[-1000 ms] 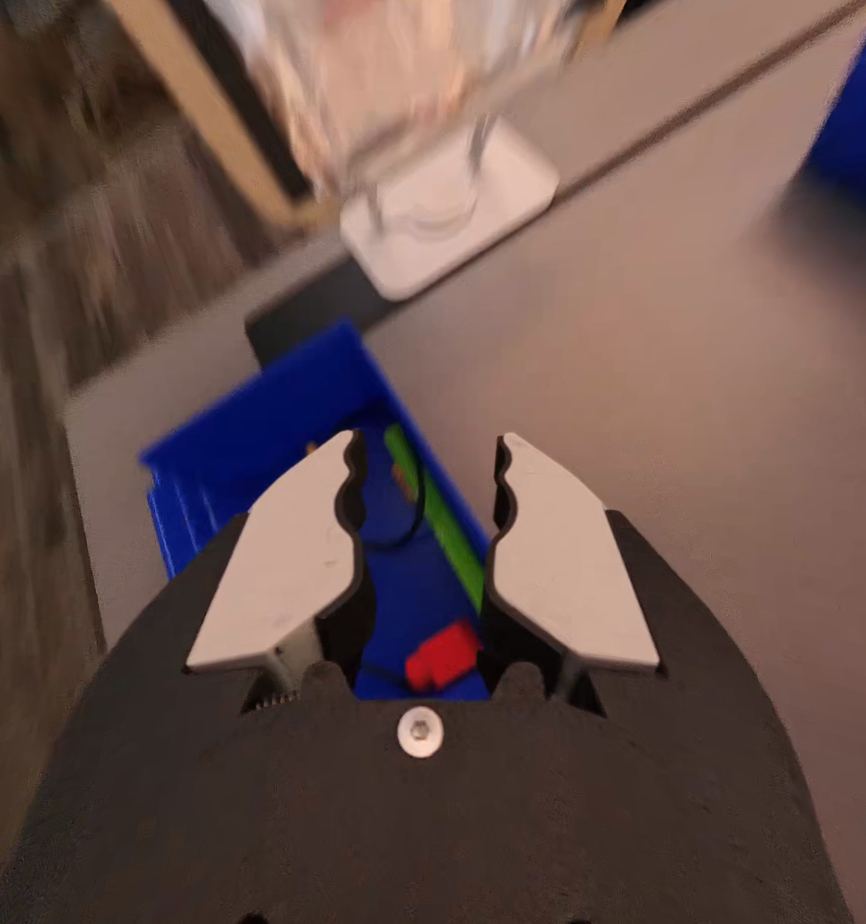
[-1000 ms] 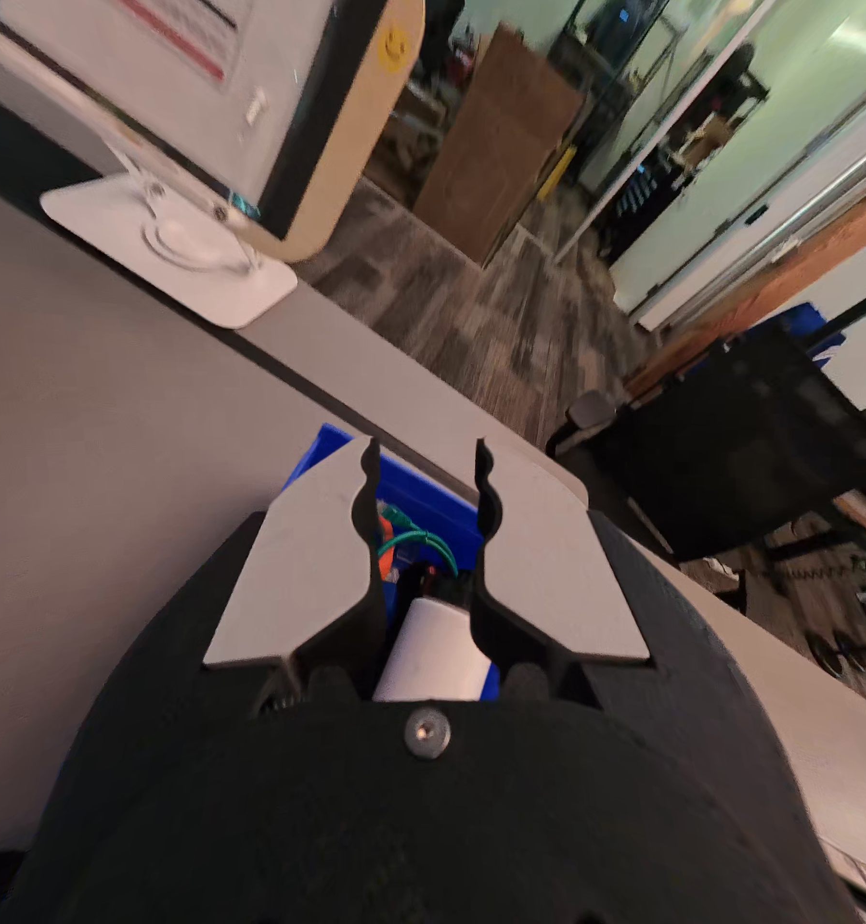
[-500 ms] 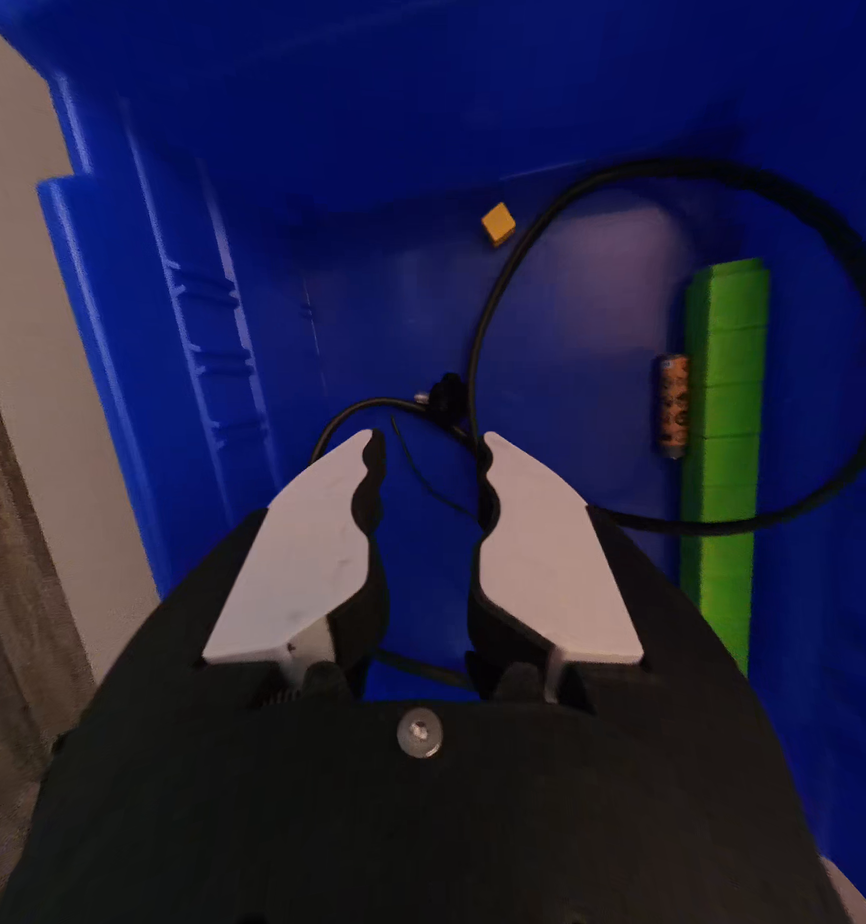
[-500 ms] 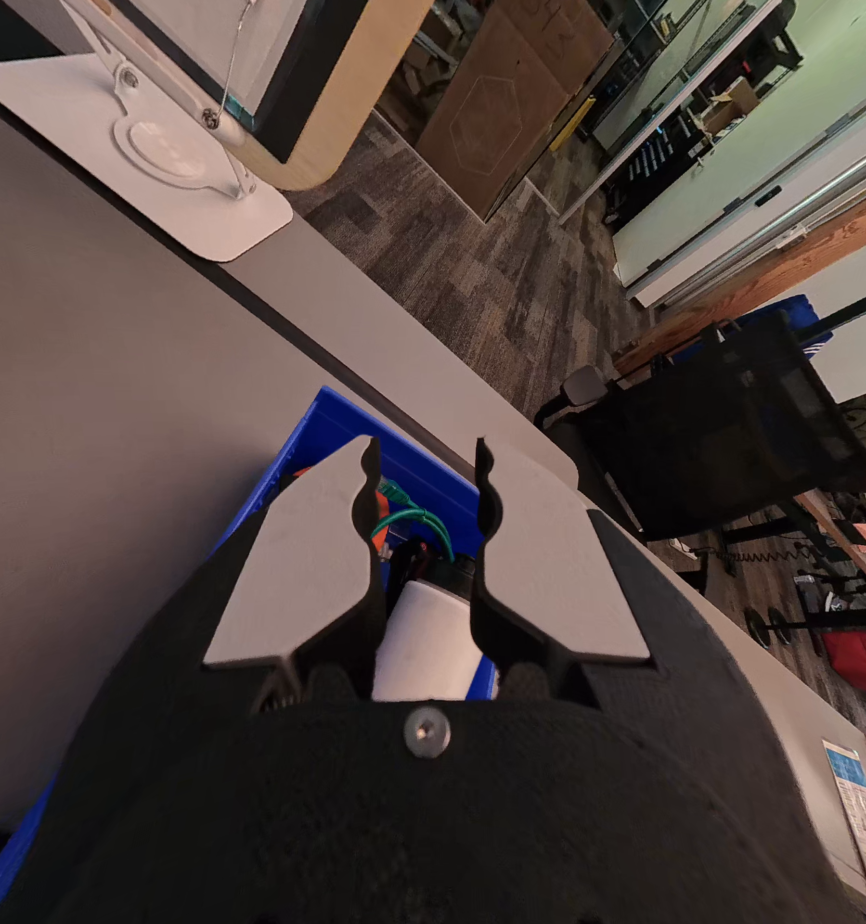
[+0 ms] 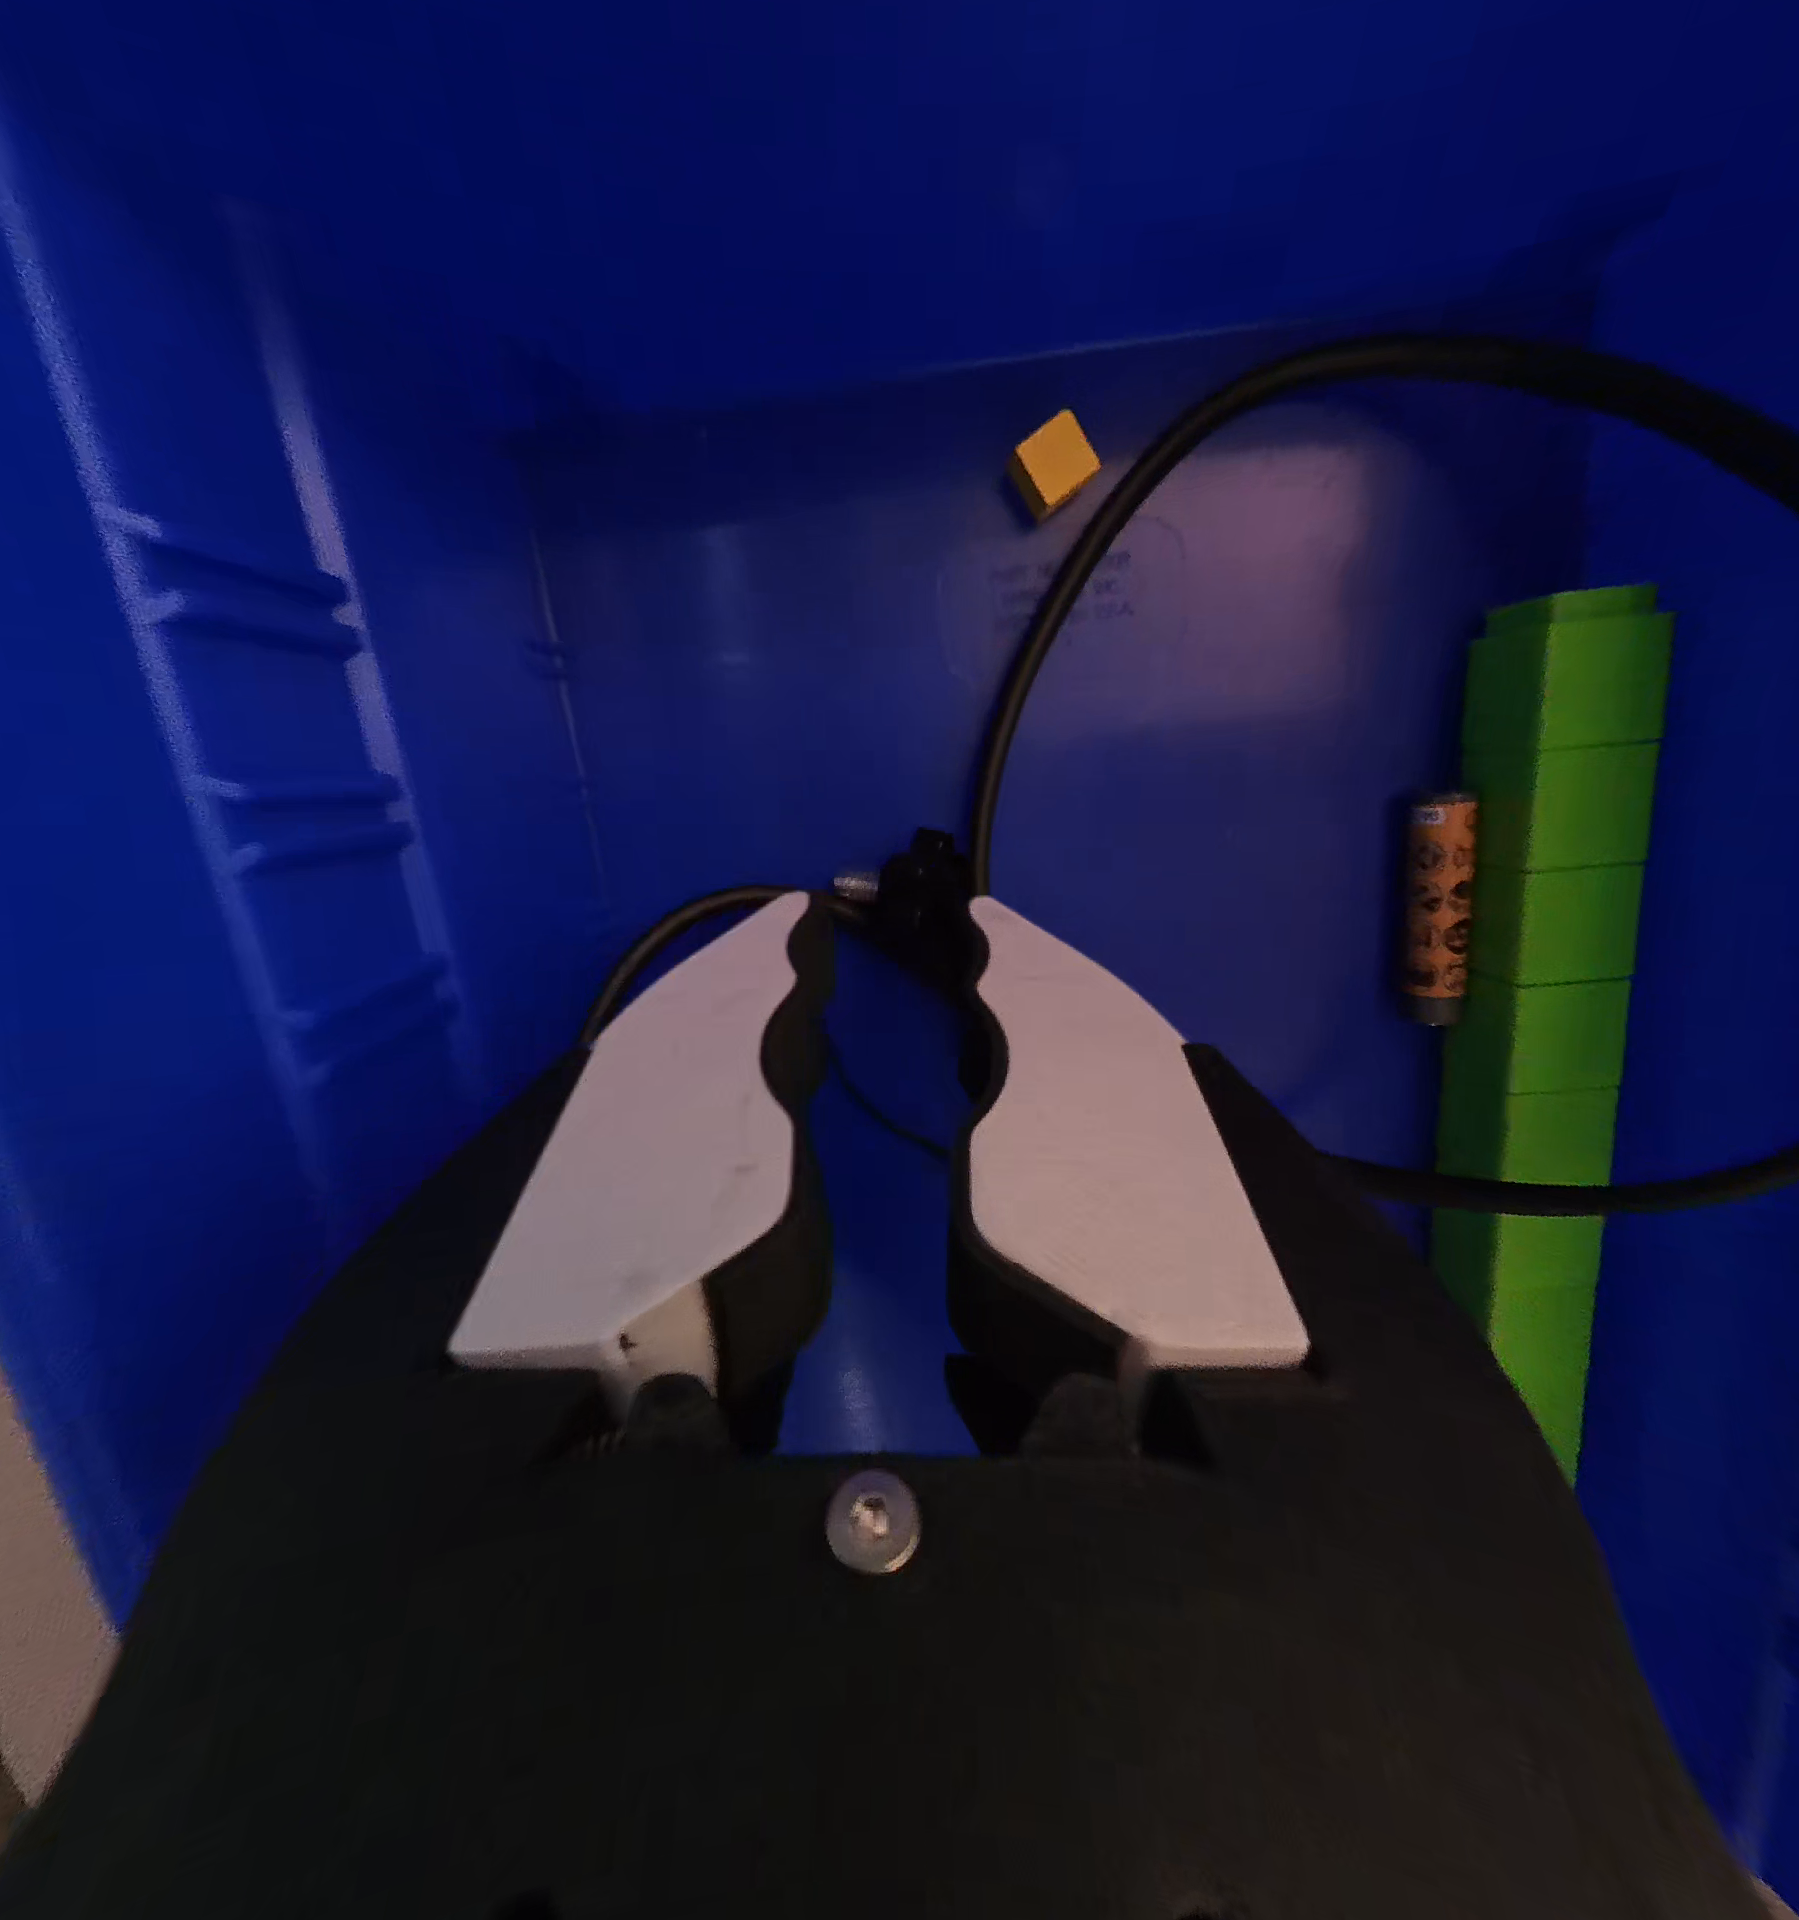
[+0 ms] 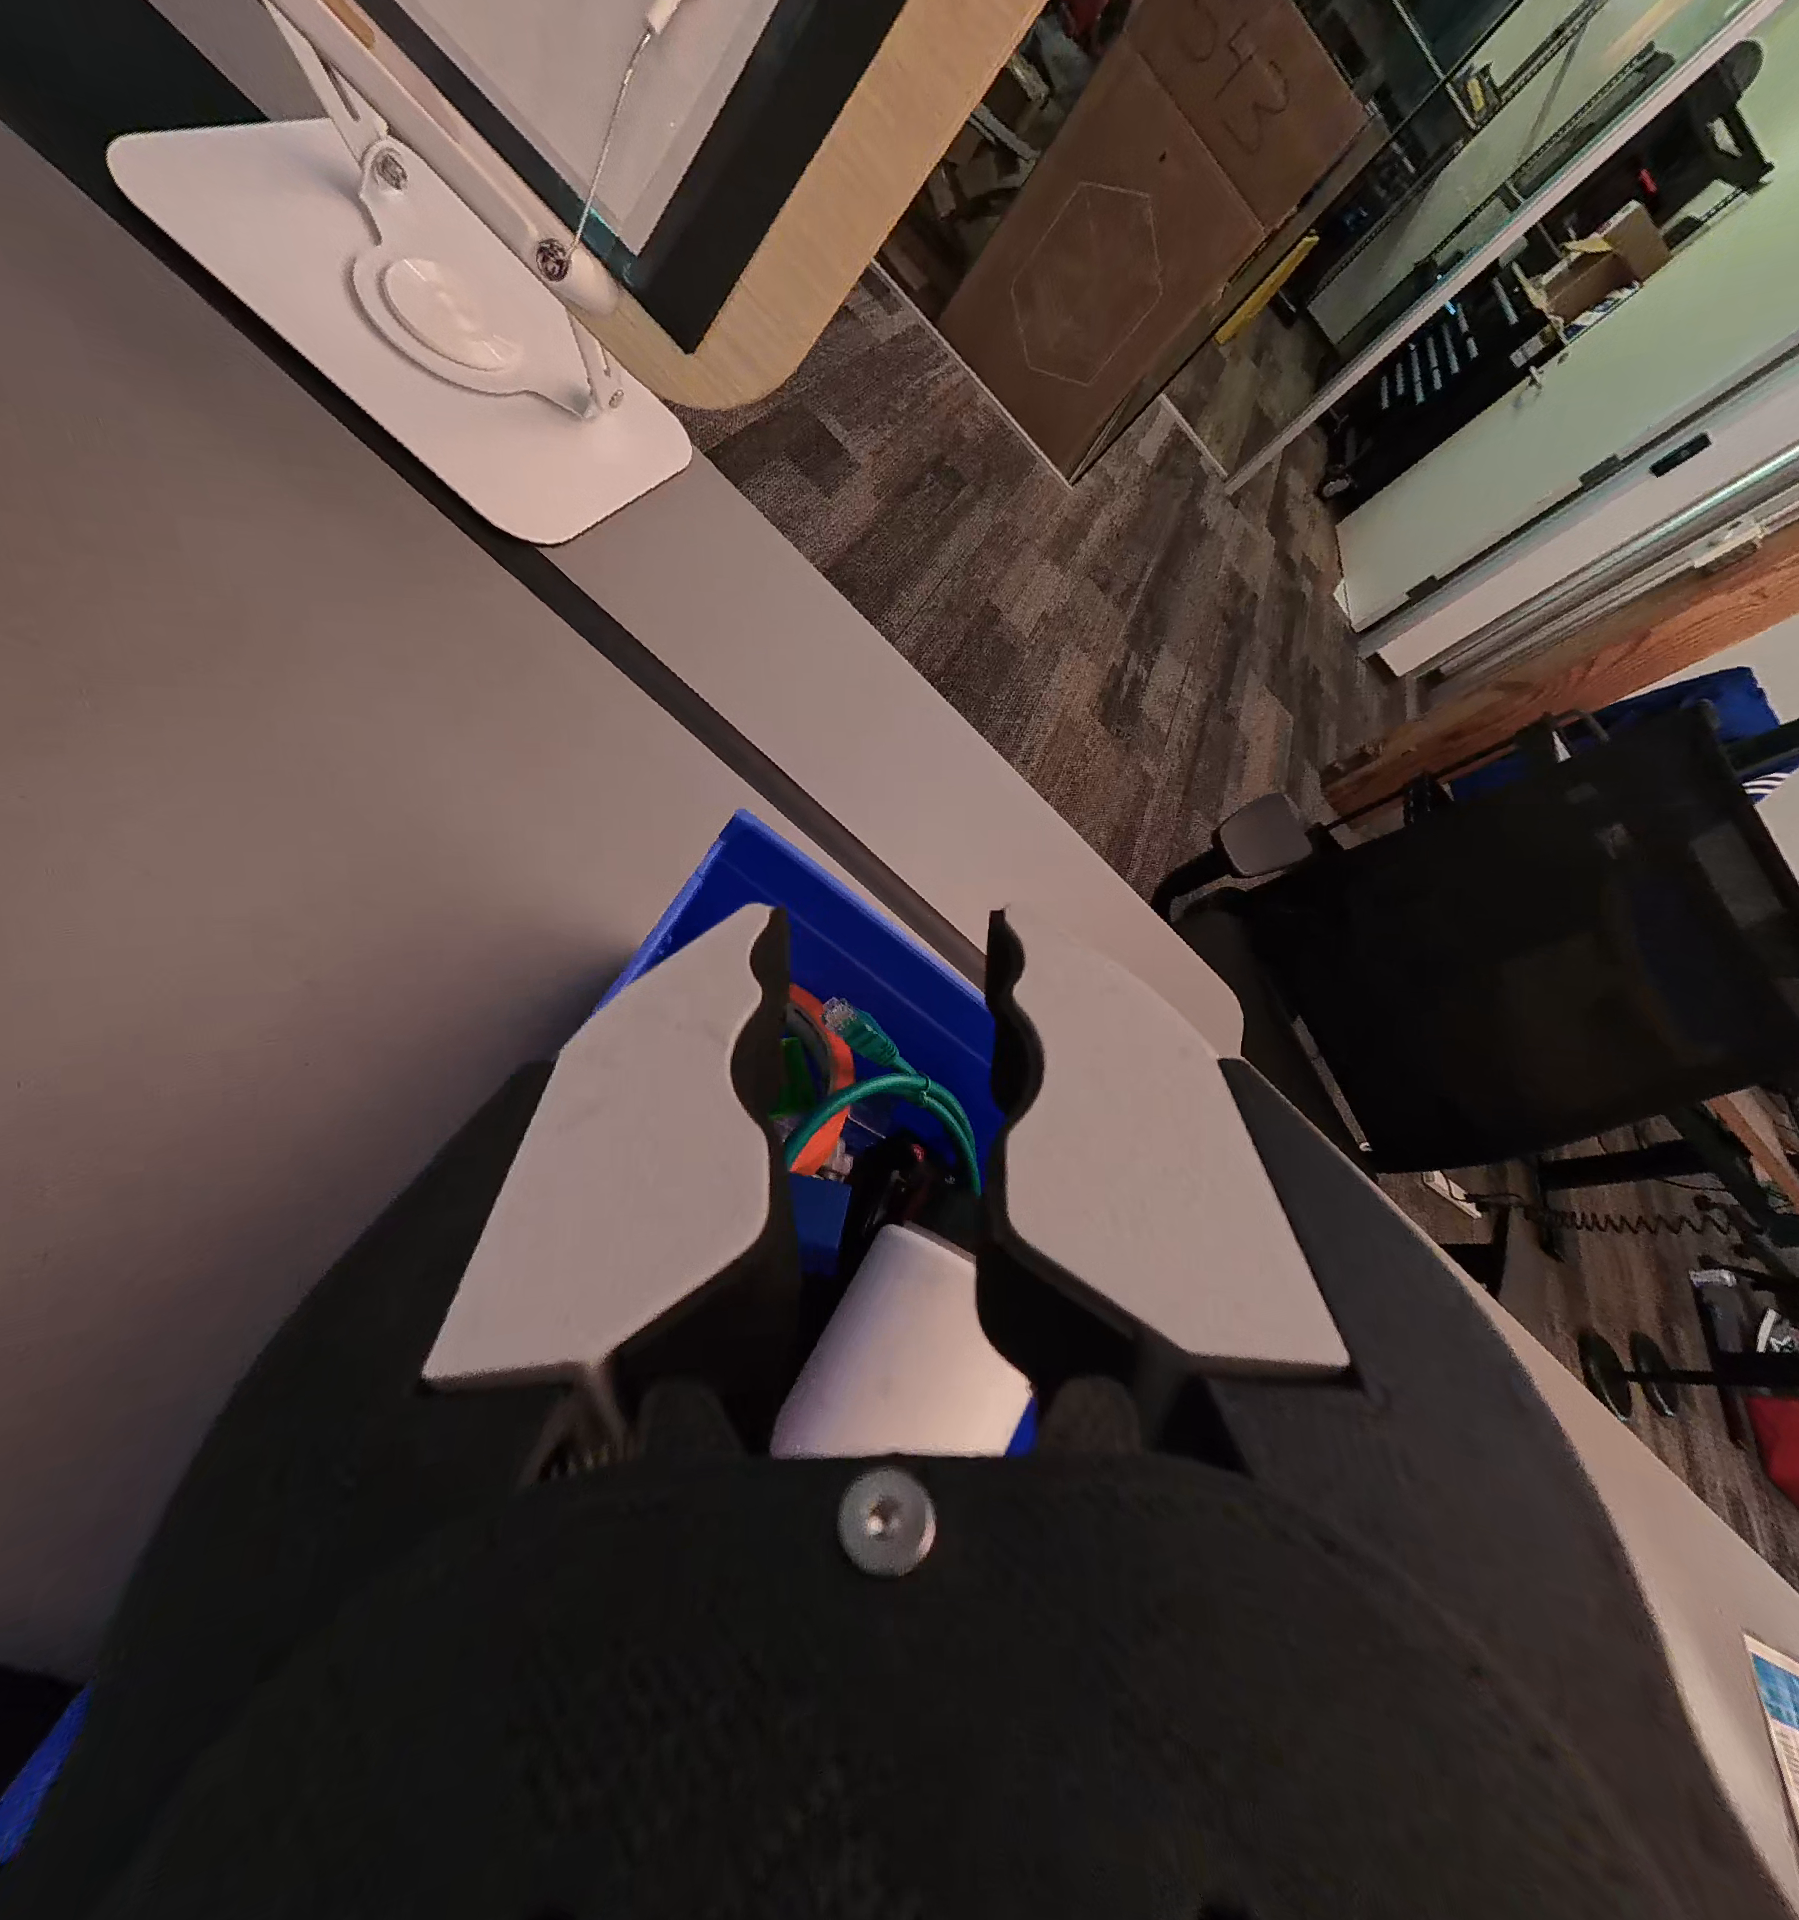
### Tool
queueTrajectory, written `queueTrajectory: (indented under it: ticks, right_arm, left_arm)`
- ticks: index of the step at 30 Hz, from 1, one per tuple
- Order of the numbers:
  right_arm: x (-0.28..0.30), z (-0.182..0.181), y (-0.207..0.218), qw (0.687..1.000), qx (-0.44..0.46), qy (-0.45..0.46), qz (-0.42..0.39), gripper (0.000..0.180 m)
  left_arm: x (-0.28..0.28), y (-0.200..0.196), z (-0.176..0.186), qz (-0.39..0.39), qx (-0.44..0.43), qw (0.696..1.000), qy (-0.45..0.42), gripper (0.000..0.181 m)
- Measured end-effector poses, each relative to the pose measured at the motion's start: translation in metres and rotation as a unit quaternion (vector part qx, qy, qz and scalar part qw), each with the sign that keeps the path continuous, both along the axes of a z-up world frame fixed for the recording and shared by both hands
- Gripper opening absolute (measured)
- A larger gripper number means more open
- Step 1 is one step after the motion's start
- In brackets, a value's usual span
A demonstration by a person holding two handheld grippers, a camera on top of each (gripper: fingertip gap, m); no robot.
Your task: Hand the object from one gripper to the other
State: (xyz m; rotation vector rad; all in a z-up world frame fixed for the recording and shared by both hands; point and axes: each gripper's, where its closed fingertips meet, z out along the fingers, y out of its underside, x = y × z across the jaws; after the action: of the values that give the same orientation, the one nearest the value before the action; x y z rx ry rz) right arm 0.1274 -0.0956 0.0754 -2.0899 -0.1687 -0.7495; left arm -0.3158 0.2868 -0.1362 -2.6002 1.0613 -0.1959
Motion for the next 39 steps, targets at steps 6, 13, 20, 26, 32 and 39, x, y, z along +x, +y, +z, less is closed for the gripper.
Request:
queueTrajectory:
  ticks: [6, 13, 20, 26, 32, 39]
  right_arm:
    - [-0.002, 0.003, 0.000, 1.000, 0.002, -0.006, 0.003, 0.036]
    - [-0.025, 0.026, 0.018, 0.993, 0.046, -0.106, 0.040, 0.036]
    - [-0.180, 0.055, 0.041, 0.888, 0.189, -0.282, 0.311, 0.039]
    - [-0.288, 0.044, 0.022, 0.803, 0.227, -0.295, 0.465, 0.032]
    - [-0.316, 0.031, 0.014, 0.779, 0.211, -0.292, 0.514, 0.019]
    - [-0.315, 0.032, 0.017, 0.786, 0.215, -0.282, 0.506, 0.007]
  left_arm:
    - [0.015, -0.006, 0.028, -0.009, -0.008, 0.998, -0.059, 0.014]
    - [0.108, -0.098, 0.196, -0.245, 0.104, 0.877, -0.400, 0.013]
    - [0.117, -0.299, 0.274, -0.585, -0.025, 0.562, -0.583, 0.012]
    - [0.119, -0.364, 0.243, -0.690, -0.065, 0.510, -0.511, 0.012]
    - [0.118, -0.390, 0.237, -0.717, -0.078, 0.487, -0.493, 0.012]
    - [0.124, -0.389, 0.240, -0.705, -0.072, 0.493, -0.505, 0.013]
